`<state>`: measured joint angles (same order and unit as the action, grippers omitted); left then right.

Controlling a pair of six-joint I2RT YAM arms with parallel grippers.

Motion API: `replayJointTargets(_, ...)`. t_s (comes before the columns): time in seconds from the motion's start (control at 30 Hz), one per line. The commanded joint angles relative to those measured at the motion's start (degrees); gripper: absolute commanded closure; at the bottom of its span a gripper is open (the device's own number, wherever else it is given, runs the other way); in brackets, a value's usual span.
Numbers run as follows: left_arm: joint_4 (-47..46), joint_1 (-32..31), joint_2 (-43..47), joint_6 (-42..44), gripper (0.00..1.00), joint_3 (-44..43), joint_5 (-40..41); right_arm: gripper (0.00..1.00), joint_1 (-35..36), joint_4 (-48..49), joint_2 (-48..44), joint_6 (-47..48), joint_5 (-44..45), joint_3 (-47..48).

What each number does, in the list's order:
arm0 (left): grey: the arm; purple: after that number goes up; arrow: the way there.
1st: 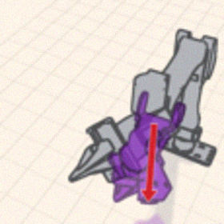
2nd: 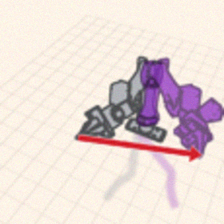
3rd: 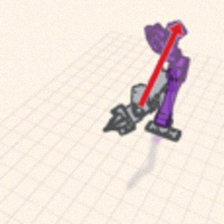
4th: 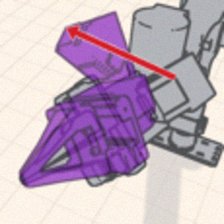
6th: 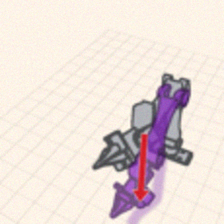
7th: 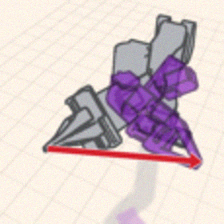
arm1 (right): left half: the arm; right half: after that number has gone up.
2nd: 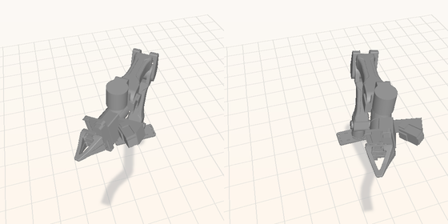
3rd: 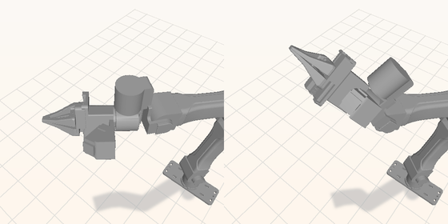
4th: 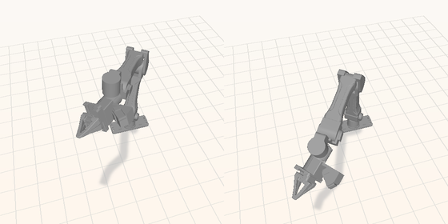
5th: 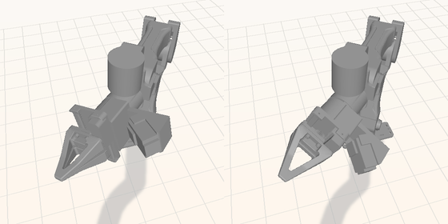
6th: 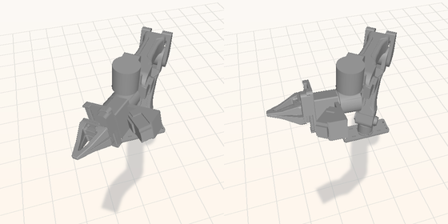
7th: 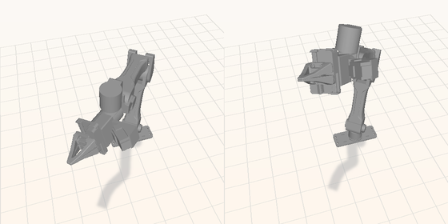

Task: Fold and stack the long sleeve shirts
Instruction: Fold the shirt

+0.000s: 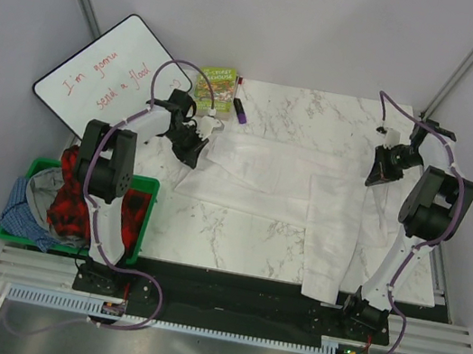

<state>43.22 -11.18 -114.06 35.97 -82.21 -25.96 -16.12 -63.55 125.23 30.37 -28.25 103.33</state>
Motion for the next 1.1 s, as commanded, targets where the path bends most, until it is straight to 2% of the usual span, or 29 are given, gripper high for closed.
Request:
replayJointTargets(0.0,0.0,-0.1,0.7,1.5,0.98,-0.5,-2.3,1.00,0.2,1.5,-0.9,-0.8,-2.2,2.4)
replayJointTargets(0.33,-0.4,0.9,2.0,0.7,0.98,-3.1,-0.9,1.00,0.2,1.9,-0.7,-2.1,-3.0,7.1)
replayJointTargets(0.6,-1.0,1.5,2.0,0.7,0.98,-2.9,-2.1,1.00,0.5,1.9,-0.2,-1.5,-2.8,5.8)
replayJointTargets(0.67,0.1,1.4,2.1,1.3,0.86,-2.8,-5.1,1.00,0.5,1.8,-0.2,-1.4,-2.8,5.6)
replayJointTargets(0.7,1.2,1.2,2.1,1.6,0.72,-2.9,-6.1,1.00,0.5,1.8,-0.3,-1.4,-2.8,5.5)
replayJointTargets(0.77,1.6,0.9,1.8,1.6,0.60,-2.8,-6.7,1.00,0.5,1.8,-0.5,-1.4,-2.7,5.3)
replayJointTargets(0.87,1.9,0.8,0.7,1.6,0.48,-2.4,-5.7,1.00,0.6,1.8,-0.5,-1.3,-2.6,5.4)
replayJointTargets(1.07,2.1,0.9,-1.3,2.3,0.43,-2.3,-3.8,1.00,0.6,1.6,-0.6,-1.2,-2.4,5.4)
